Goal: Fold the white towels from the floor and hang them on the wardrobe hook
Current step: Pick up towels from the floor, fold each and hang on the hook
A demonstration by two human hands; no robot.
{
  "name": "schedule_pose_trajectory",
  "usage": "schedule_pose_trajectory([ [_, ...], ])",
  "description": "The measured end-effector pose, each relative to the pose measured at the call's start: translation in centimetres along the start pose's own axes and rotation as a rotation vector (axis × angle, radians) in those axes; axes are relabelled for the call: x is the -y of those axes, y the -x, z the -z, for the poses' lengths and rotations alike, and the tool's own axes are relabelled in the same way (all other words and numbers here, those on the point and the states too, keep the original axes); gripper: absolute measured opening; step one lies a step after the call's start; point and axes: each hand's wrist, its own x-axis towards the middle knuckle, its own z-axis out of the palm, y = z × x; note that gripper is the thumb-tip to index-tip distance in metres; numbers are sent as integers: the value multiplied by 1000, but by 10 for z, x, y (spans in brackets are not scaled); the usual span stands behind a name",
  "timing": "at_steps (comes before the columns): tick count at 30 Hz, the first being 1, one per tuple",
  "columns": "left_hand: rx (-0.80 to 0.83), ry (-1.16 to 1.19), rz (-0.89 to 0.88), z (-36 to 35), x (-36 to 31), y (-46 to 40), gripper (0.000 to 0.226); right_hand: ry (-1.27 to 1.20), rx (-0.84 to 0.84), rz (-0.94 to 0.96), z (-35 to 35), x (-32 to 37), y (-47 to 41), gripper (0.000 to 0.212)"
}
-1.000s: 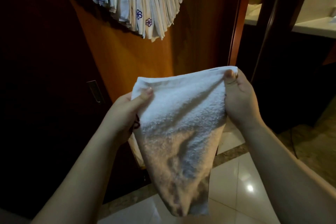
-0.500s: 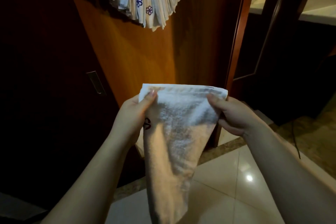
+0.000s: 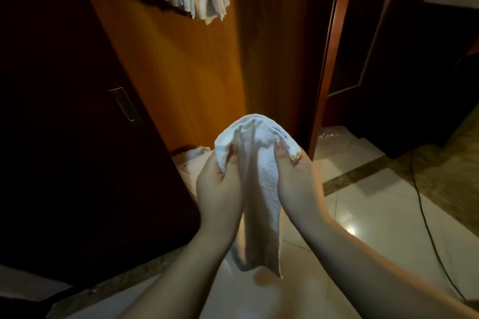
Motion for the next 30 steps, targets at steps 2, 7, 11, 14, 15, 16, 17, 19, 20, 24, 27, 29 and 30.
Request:
schedule_pose_trajectory([
  [2,59,23,-9,-4,-1,10,25,-17,57,-29,-2,1,6,42],
  [7,248,-32,19,-11,-2,17,51,-73,303,-68,-2,9,8,26],
  [11,439,-85,13,-9,-2,12,55,-68,390,-115,8,10,-2,28],
  [14,537,-161,-1,-13,-4,11,65,-113,415,-155,15,8,-7,58],
  [15,559,-183,-9,-14,-5,11,67,-133,429,-153,16,6,-8,63],
  [16,583,-208,-24,-14,-6,13,68,-141,444,-138,17,7,-9,66],
  [17,601,-239,-48,-15,-7,13,67,-123,456,-114,17,7,-10,72],
  [19,626,-329,-115,-16,-5,10,69,-30,427,-80,17,6,-12,77],
  [20,665,-390,-161,-18,-3,6,69,16,390,-69,18,7,-14,77],
  [24,734,-525,-355,-12,2,-16,50,69,281,-15,30,12,-29,45],
  [27,301,-120,-377,10,4,-27,39,149,299,74,36,27,-42,31],
  [29,248,36,-170,16,1,-42,53,185,376,140,36,37,-50,34],
  [30,316,103,-64,15,-3,-51,60,193,431,169,36,43,-54,37],
])
